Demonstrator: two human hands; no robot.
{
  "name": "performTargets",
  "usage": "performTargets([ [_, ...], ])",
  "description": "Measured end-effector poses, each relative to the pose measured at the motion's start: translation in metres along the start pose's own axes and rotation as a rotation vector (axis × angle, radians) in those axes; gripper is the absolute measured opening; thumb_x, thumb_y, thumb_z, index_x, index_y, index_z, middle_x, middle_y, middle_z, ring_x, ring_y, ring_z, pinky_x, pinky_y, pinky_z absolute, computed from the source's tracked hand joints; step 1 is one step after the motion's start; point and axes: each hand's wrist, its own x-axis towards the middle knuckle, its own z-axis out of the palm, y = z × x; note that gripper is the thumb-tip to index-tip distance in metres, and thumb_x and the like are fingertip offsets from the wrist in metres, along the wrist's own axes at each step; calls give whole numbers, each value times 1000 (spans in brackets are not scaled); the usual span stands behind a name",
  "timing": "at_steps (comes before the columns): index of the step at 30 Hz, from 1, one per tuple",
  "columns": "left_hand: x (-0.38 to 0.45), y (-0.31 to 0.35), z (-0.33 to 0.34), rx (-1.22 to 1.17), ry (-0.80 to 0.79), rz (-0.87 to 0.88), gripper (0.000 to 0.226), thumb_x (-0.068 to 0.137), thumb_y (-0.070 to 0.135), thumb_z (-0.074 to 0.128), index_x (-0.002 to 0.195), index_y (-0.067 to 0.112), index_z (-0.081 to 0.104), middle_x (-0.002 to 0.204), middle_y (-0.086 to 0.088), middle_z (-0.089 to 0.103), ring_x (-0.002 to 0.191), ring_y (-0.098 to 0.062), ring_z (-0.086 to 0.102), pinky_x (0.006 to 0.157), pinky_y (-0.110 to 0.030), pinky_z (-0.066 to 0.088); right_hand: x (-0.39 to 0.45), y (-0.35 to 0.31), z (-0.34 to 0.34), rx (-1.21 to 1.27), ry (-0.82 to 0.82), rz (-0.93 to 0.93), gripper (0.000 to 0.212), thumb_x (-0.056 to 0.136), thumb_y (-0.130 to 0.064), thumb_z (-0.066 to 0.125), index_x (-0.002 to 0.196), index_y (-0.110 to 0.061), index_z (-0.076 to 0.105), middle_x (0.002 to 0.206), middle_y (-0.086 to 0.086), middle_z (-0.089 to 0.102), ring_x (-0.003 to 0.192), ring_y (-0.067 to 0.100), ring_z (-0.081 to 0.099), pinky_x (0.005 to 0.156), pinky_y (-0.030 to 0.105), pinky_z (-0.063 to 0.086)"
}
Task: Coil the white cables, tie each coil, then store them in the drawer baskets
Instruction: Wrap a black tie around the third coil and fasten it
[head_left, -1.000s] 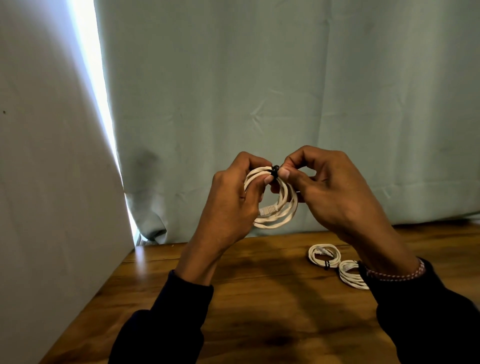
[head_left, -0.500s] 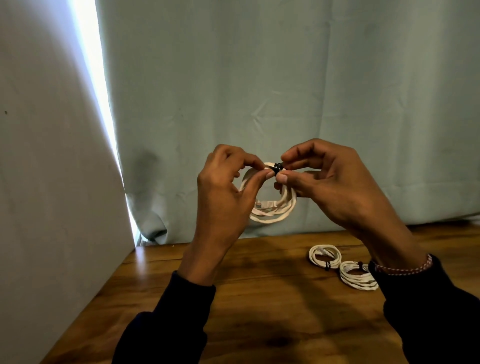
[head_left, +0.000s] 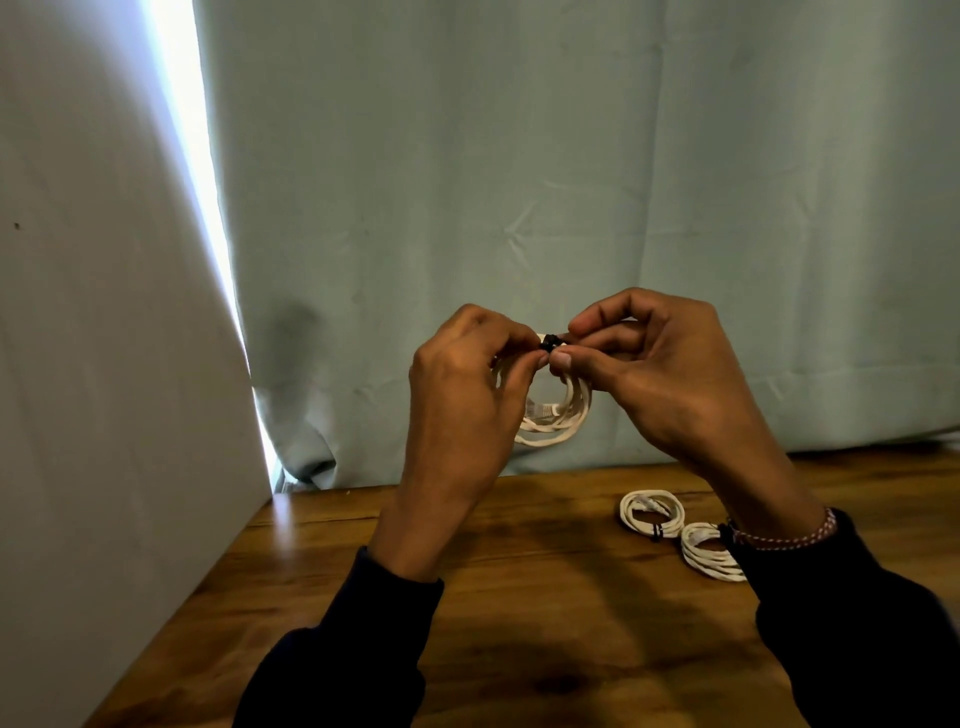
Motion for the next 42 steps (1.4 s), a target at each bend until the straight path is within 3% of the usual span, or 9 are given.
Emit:
performTargets([
  [8, 3, -4, -7, -165, -54, -187, 4, 92, 16, 71, 88, 14, 70, 86, 3, 67, 80, -9, 62, 67, -12, 45, -2, 1, 6, 94, -52, 0, 35, 75, -13, 83, 107, -13, 67, 91, 0, 76, 80, 9, 75, 74, 26, 62],
  [12, 2, -4, -4, -199, -51, -227, 6, 92, 14, 70, 87, 12, 69, 85, 3, 66, 80, -9, 61, 67, -10, 42, -3, 4, 7, 108, -274, 122, 43, 84, -20, 76, 125, -12, 64, 98, 1, 77, 90, 12, 75, 85, 37, 61],
  [15, 0, -3, 0, -218, -58, -271, 6, 92, 13, 69, 86, 10, 69, 83, 0, 65, 74, -5, 58, 64, -12, 44, -4, 4, 6, 93, -386, 162, 31, 92, -21, 68, 121, -11, 68, 94, 2, 79, 92, 14, 75, 87, 40, 60],
  [23, -1, 0, 4, -171, 65, -403, 8, 88, 18, 68, 81, 15, 65, 73, 5, 59, 63, -8, 53, 58, -23, 43, -10, -1, 23, 193, -128, 183, 53, 88, -18, 73, 134, -19, 46, 86, 1, 78, 81, 13, 76, 79, 41, 62],
  [28, -3, 5, 6, -154, 126, -459, 24, 75, 49, 54, 76, 26, 61, 71, 5, 61, 67, -19, 61, 75, -56, 55, -16, -4, 30, 254, -25, 169, 49, 89, -15, 72, 131, -18, 48, 88, 0, 78, 78, 11, 75, 69, 29, 61],
  [30, -3, 10, 8, -163, 152, -494, 24, 75, 48, 54, 76, 25, 61, 68, 7, 59, 66, -19, 59, 78, -59, 54, -18, -4, 31, 284, 6, 160, 48, 89, -14, 73, 130, -19, 49, 88, 0, 78, 78, 10, 75, 71, 29, 62],
  [35, -6, 12, 9, -173, 176, -609, 14, 85, 31, 65, 80, 18, 65, 68, 4, 62, 67, -17, 62, 79, -50, 57, -19, -6, 35, 286, 67, 105, 39, 91, -15, 71, 126, -16, 53, 88, 0, 78, 82, 11, 75, 77, 35, 63],
  [38, -2, 2, 7, -217, 168, -726, 15, 88, 18, 67, 74, 14, 64, 61, 5, 58, 55, -5, 55, 60, -30, 49, -11, -13, 11, 349, 181, 30, 23, 92, -13, 69, 114, -14, 62, 86, 2, 78, 84, 16, 76, 78, 40, 63],
  [42, 3, 9, 4, -245, 116, -658, 10, 93, 22, 67, 87, 16, 71, 71, 8, 66, 60, -1, 59, 57, -16, 45, -8, -12, -7, 270, 94, 39, 23, 92, -15, 68, 115, -14, 65, 86, 0, 79, 84, 15, 76, 80, 41, 62],
])
